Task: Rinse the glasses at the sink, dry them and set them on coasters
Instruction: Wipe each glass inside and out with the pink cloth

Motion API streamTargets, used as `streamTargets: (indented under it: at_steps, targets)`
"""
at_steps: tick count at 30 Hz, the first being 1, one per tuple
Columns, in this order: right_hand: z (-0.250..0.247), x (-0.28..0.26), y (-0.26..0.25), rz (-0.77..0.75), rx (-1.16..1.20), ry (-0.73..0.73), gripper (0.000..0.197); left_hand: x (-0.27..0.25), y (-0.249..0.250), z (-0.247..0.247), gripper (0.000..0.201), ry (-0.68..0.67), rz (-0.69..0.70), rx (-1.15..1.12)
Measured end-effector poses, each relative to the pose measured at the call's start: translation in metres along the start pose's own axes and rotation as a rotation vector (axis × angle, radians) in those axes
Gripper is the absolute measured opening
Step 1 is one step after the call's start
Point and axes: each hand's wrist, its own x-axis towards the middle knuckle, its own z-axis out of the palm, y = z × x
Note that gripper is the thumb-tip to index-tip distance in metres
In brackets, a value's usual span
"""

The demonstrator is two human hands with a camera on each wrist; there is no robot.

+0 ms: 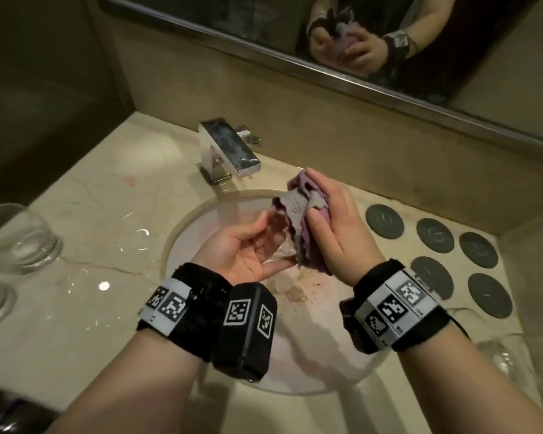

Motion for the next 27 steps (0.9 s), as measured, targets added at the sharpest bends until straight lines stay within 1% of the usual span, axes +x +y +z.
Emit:
streamTargets:
  at_steps: [1,2,3,5,6,8,9,10,11,12,13,14,15,16,17,18,19,20,21,22,23,24,25,26,27]
  targets:
    - [0.0,0.006,-0.005,-0.015,-0.027,0.01,0.052,0.002,0.005,0.0,0.017,-0.011,0.023,0.055]
    - [0.002,0.012,-0.009,0.015,-0.03,0.041,0.049,0.003,0.011,0.001,0.02,-0.033,0.058,0.137]
    - [0.003,0.018,-0.015,0.085,-0.007,0.077,0.043,0.004,0.016,0.003,0.023,-0.059,0.102,0.235]
    - [0.006,0.032,-0.02,0.307,0.115,0.152,0.027,0.003,0.026,0.01,0.027,-0.098,0.215,0.462]
    - [0.008,0.038,-0.023,0.439,0.27,0.154,0.025,0.002,0.032,0.014,0.023,-0.116,0.289,0.598]
    - [0.008,0.048,-0.026,0.688,0.763,0.114,0.035,0.0,0.043,0.02,0.014,-0.153,0.468,0.905]
    - [0.006,0.049,-0.027,0.761,0.949,0.102,0.04,0.0,0.047,0.02,0.016,-0.182,0.534,1.041]
    - [0.005,0.049,-0.028,0.78,1.007,0.1,0.044,-0.001,0.05,0.021,0.018,-0.216,0.574,1.134]
    - [0.004,0.049,-0.028,0.777,1.016,0.102,0.047,0.0,0.053,0.021,0.018,-0.244,0.588,1.195]
    - [0.004,0.049,-0.026,0.734,0.895,0.12,0.049,0.0,0.055,0.02,0.018,-0.265,0.587,1.227]
    - [0.003,0.049,-0.025,0.66,0.74,0.159,0.052,0.0,0.057,0.021,0.017,-0.278,0.574,1.244]
    - [0.0,0.049,-0.025,0.574,0.565,0.199,0.047,-0.001,0.059,0.021,0.015,-0.286,0.541,1.238]
    - [-0.005,0.049,-0.029,0.481,0.42,0.244,0.037,-0.003,0.06,0.024,0.013,-0.3,0.485,1.189]
    - [-0.009,0.048,-0.034,0.371,0.28,0.292,0.025,-0.004,0.061,0.025,0.02,-0.299,0.405,1.088]
    - [-0.014,0.046,-0.036,0.244,0.147,0.335,0.02,-0.004,0.062,0.027,0.03,-0.287,0.297,0.928]
    - [-0.018,0.044,-0.035,0.111,0.051,0.361,0.021,-0.004,0.062,0.03,0.039,-0.271,0.183,0.741]
    - [-0.02,0.042,-0.034,-0.012,-0.009,0.356,0.026,-0.005,0.062,0.033,0.045,-0.262,0.095,0.585]
    - [-0.023,0.04,-0.032,-0.132,-0.038,0.319,0.029,-0.006,0.06,0.037,0.05,-0.26,0.038,0.481]
    - [-0.023,0.038,-0.028,-0.239,-0.057,0.276,0.031,-0.007,0.057,0.04,0.052,-0.264,0.014,0.421]
    - [-0.022,0.037,-0.021,-0.31,-0.057,0.262,0.031,-0.008,0.053,0.043,0.052,-0.274,0.023,0.393]
    - [-0.021,0.035,-0.02,-0.323,0.001,0.281,0.029,-0.008,0.047,0.045,0.048,-0.282,0.066,0.406]
    - [-0.023,0.034,-0.024,-0.255,0.115,0.324,0.026,-0.008,0.042,0.048,0.037,-0.291,0.134,0.462]
    - [-0.024,0.034,-0.028,-0.126,0.241,0.373,0.021,-0.008,0.036,0.05,0.022,-0.297,0.235,0.561]
    - [-0.023,0.033,-0.031,0.046,0.35,0.409,0.02,-0.008,0.032,0.051,0.01,-0.302,0.36,0.697]
    - [-0.023,0.033,-0.031,0.242,0.48,0.399,0.025,-0.008,0.029,0.051,0.004,-0.319,0.486,0.869]
